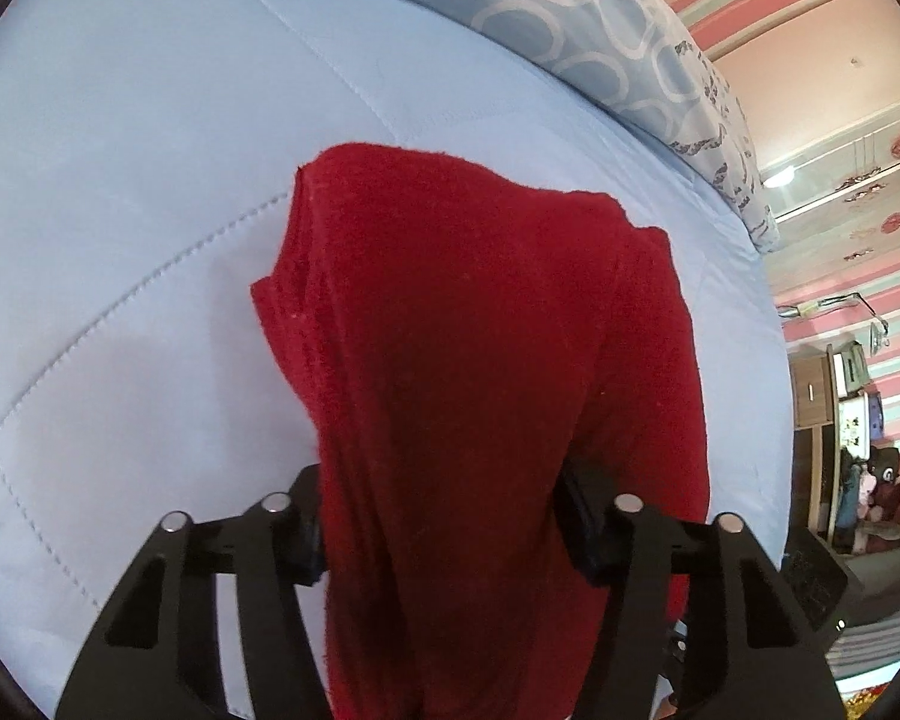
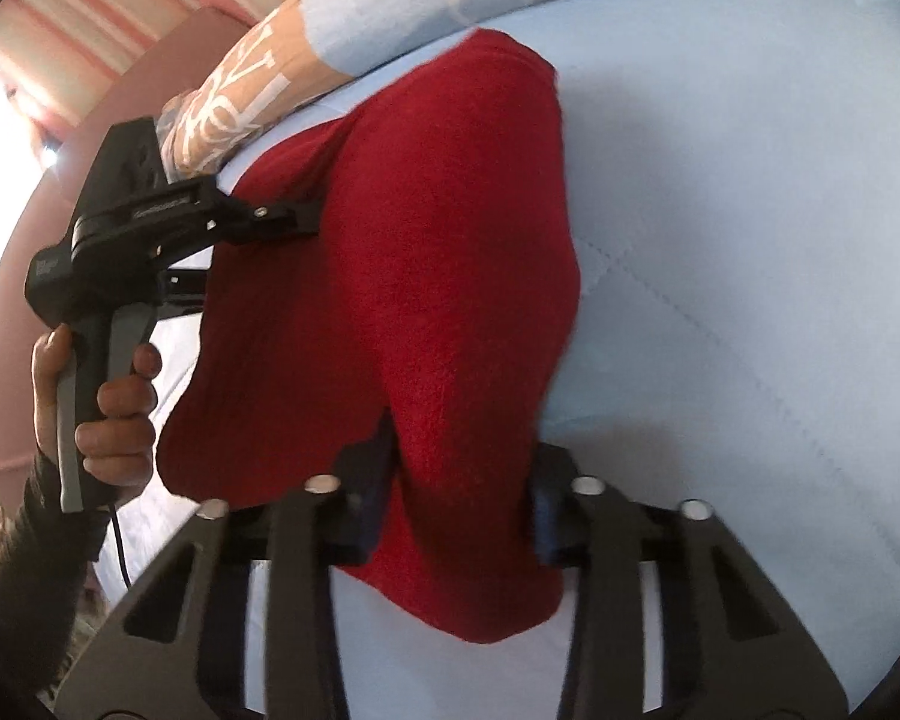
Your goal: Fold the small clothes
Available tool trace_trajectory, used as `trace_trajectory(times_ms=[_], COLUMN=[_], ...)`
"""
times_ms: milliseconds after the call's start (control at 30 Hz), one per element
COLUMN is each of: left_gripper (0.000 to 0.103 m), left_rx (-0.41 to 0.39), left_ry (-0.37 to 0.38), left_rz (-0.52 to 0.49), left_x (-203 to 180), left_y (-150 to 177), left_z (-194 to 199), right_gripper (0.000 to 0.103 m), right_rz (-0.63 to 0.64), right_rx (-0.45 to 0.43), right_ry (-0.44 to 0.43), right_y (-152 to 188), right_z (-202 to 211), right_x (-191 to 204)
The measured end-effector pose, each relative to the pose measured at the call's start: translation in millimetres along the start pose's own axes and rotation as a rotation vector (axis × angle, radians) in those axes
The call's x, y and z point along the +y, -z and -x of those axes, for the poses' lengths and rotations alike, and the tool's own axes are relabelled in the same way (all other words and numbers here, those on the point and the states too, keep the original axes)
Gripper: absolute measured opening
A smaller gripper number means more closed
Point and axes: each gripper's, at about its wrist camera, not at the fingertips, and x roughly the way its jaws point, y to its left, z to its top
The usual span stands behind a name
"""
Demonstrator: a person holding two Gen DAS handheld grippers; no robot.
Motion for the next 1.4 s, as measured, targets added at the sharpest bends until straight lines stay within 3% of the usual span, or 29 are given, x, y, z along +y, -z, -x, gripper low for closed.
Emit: trace_trajectory(times_ms=[233, 367, 667, 900, 1167, 1300, 1400], left_gripper=[0.049, 0.048, 0.048, 0.048, 0.048, 0.053, 0.06], left_rx=[-0.036, -0.045, -0.058, -0.042, -0.02, -0.005, -0.038], left_ry=[-0.009, -0.024, 0.044, 0.023, -0.067, -0.074, -0.016], left_rz=[0.016, -0.028, -0.054, -0.046, -0.038, -0.03, -0.05], left_x=[-10.9, -31.2, -97.9, -133.0, -123.0, -95.6, -85.4], left_y=[4.4, 10.3, 35.7, 117.6, 226.6, 248.1, 250.9], left_z=[9.9, 16.0, 11.4, 14.4, 47.1, 20.9, 17.5], right_gripper=[0.027, 0.026, 0.026, 0.026, 0.026, 0.027, 0.029], right_rz=[0.067, 0.078, 0.072, 0.021, 0.003, 0.035, 0.059], right_rx=[-0.027, -0.064, -0.113, -0.063, 0.005, 0.012, -0.026], right_ry=[-0.002, -0.003, 0.036, -0.001, -0.073, -0.033, -0.045], right_y=[-5.0, -5.7, 10.8, 78.0, 171.7, 198.3, 203.6], right_z=[20.6, 43.7, 108.1, 151.4, 167.2, 145.6, 137.2], right_x=[5.4, 2.2, -34.3, -43.9, -26.6, -38.2, -43.8])
